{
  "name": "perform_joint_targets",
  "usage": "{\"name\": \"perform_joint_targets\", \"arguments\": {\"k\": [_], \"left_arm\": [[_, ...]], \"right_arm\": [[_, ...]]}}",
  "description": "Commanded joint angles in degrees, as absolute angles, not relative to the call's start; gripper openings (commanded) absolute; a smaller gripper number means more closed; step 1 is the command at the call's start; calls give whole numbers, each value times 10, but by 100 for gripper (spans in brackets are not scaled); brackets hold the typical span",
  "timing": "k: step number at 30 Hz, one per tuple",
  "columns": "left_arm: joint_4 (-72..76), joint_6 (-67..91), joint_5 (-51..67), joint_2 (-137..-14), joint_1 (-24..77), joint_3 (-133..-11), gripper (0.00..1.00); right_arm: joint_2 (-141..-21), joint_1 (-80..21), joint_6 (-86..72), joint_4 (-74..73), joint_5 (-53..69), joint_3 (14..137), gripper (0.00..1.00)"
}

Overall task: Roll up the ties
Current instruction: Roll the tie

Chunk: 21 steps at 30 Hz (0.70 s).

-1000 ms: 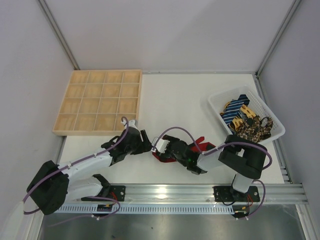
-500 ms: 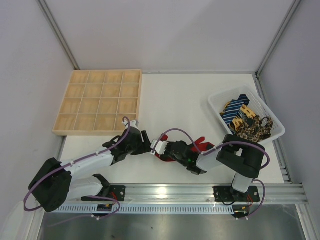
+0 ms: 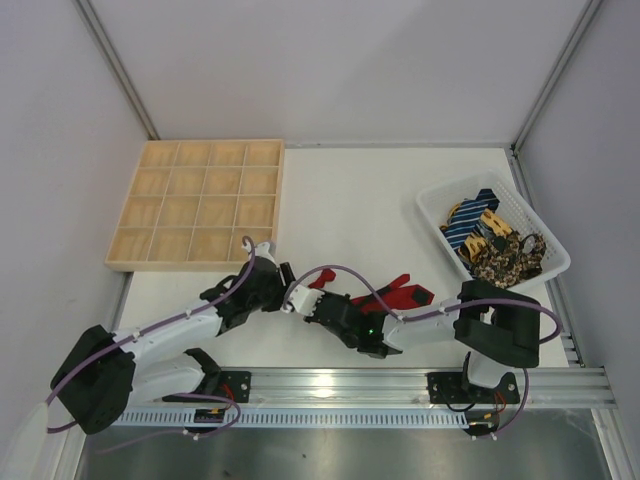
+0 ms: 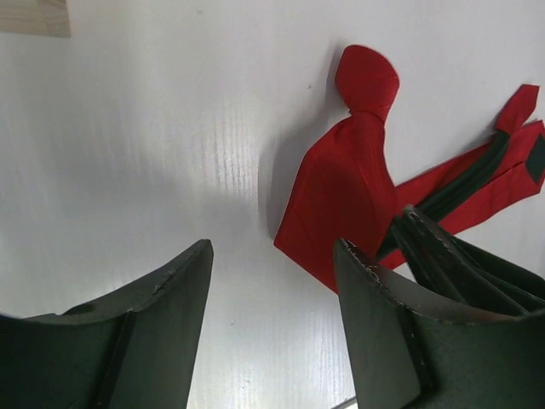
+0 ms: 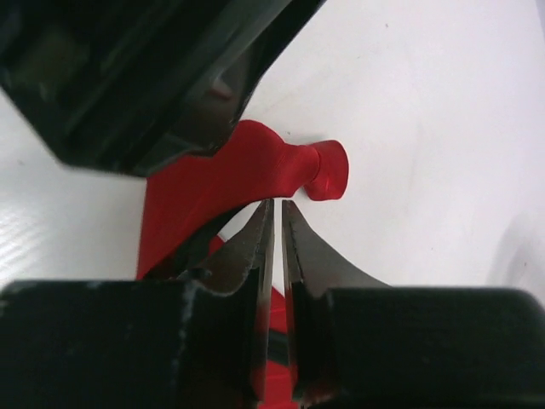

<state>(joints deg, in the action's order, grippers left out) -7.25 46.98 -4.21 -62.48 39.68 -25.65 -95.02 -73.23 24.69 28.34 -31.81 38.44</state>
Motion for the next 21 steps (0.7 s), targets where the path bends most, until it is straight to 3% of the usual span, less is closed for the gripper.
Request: {"name": "perform_joint_targets", "arguments": {"k": [1,3,6,12,21], "left_arm": [[-47,473,-25,-616,394,-233,65],[-47,474,-26,-619,395,-229,64],[-47,470,-25,-621,394,-230,65],[-51,470,-25,-631,395,-249,65],[-37,468,-15,-666,394,-271,65]], "right_arm": [[-932,-749,169,149,-384,437,12],[-933,-740,152,135,-384,438,15],[-920,-716,209,235,-367,375,46],[-873,-605,274,363,-176,285,53],[-904,-536,330,466,41,265,59]]}}
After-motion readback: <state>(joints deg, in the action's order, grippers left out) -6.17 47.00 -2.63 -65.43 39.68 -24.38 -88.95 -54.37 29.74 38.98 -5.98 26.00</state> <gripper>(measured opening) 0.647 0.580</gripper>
